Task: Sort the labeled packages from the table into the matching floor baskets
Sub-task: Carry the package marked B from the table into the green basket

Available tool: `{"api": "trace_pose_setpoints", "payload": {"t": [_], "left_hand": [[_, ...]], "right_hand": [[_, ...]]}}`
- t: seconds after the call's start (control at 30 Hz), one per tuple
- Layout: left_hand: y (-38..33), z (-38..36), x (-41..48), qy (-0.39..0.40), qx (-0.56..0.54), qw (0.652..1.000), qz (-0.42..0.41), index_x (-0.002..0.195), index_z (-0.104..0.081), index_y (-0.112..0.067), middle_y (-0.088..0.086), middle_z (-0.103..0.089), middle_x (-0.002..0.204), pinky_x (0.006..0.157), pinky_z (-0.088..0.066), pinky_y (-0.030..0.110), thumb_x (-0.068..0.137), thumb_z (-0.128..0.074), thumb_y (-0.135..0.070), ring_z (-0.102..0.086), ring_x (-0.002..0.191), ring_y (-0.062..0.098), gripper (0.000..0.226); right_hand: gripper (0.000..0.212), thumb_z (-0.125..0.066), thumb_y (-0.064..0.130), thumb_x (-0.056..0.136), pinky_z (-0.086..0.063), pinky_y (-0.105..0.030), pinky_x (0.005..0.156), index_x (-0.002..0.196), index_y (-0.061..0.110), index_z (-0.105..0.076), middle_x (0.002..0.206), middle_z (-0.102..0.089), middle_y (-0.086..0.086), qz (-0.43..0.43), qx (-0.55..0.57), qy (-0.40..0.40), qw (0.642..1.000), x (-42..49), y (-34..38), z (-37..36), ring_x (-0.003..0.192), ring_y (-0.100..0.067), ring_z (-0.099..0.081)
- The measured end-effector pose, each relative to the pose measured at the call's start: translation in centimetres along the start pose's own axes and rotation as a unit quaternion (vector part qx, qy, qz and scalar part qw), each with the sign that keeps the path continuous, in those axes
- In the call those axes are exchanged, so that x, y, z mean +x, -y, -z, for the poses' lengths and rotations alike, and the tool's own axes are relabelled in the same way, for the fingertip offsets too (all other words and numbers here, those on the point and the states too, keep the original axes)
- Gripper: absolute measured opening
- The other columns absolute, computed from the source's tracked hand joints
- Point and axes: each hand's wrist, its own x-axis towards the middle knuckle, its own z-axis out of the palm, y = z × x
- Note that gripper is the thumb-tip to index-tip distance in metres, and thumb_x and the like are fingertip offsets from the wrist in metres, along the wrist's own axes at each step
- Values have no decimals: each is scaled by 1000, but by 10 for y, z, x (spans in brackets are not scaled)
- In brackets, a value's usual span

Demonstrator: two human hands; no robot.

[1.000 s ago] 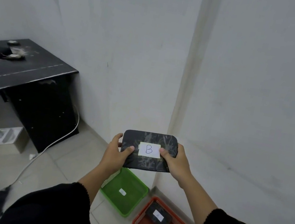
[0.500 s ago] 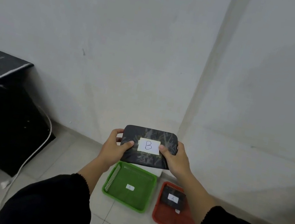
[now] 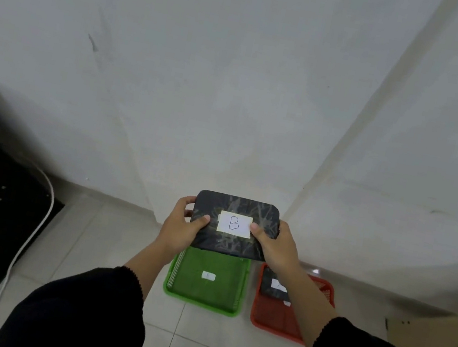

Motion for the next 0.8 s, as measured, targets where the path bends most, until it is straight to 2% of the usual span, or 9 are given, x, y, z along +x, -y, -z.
{"api": "trace_pose_setpoints", "payload": {"t": [0.17, 0.23, 0.37, 0.43, 0.5, 0.57, 0.7, 0.8], "left_hand": [[31, 14, 46, 47, 7, 999, 15, 124, -45, -30, -9, -55, 97, 53, -48, 11, 88, -59, -19, -58, 83, 3, 40], [47, 18, 63, 57, 15, 998, 17, 124, -44, -32, -12, -54, 96, 49, -47, 8, 88, -58, -20, -57, 83, 2, 40], [95, 19, 102, 75, 33, 996, 27, 129, -44, -30, -4, -56, 107, 59, -46, 12, 89, -56, -19, -57, 89, 3, 43], [127, 15, 125, 90, 46, 995, 25, 134, -42, -26, -1, -56, 113, 64, -46, 13, 90, -55, -17, -57, 95, 9, 46], [168, 7, 148, 97, 50, 993, 34, 136, -41, -23, 2, -58, 119, 78, -50, 21, 90, -55, -15, -56, 104, 15, 48], [215, -3, 171, 92, 57, 994, 32, 134, -44, -24, 3, -60, 125, 91, -49, 31, 90, -54, -15, -57, 109, 17, 46], [315, -17, 216, 82, 111, 990, 16, 136, -45, -25, 2, -57, 133, 95, -44, 30, 90, -54, -19, -54, 115, 17, 47], [385, -19, 252, 73, 168, 983, -11, 138, -41, -23, 4, -48, 139, 100, -35, 28, 90, -55, -23, -45, 123, 16, 50]], "right_hand": [[50, -68, 42, 78, -46, -31, 81, 116, 16, -48, 100, -59, 5, -31, 20, -24, 999, 28, -22, -32, 95, -18, -58], [45, -68, 41, 78, -47, -31, 80, 111, 19, -48, 97, -58, 6, -37, 22, -25, 999, 42, -33, -45, 95, -18, -58], [40, -69, 37, 79, -50, -30, 78, 108, 21, -48, 95, -60, 6, -49, 35, -36, 998, 76, -72, -71, 92, -17, -59], [39, -70, 35, 79, -53, -38, 85, 108, 19, -49, 104, -63, -1, -56, 38, -41, 997, 97, -100, -84, 96, -21, -61], [45, -70, 34, 79, -52, -46, 92, 113, 14, -51, 110, -63, -7, -62, 31, -49, 996, 121, -135, -100, 101, -25, -61], [48, -70, 34, 78, -52, -48, 92, 117, 11, -53, 112, -65, -9, -58, 24, -59, 996, 148, -174, -118, 102, -27, -62], [51, -71, 33, 78, -53, -47, 90, 119, 9, -54, 112, -66, -10, -67, 25, -62, 996, 202, -260, -157, 101, -27, -63], [43, -71, 31, 78, -54, -41, 85, 113, 10, -58, 110, -67, -8, -68, 33, -55, 996, 238, -322, -187, 97, -24, -64]]}}
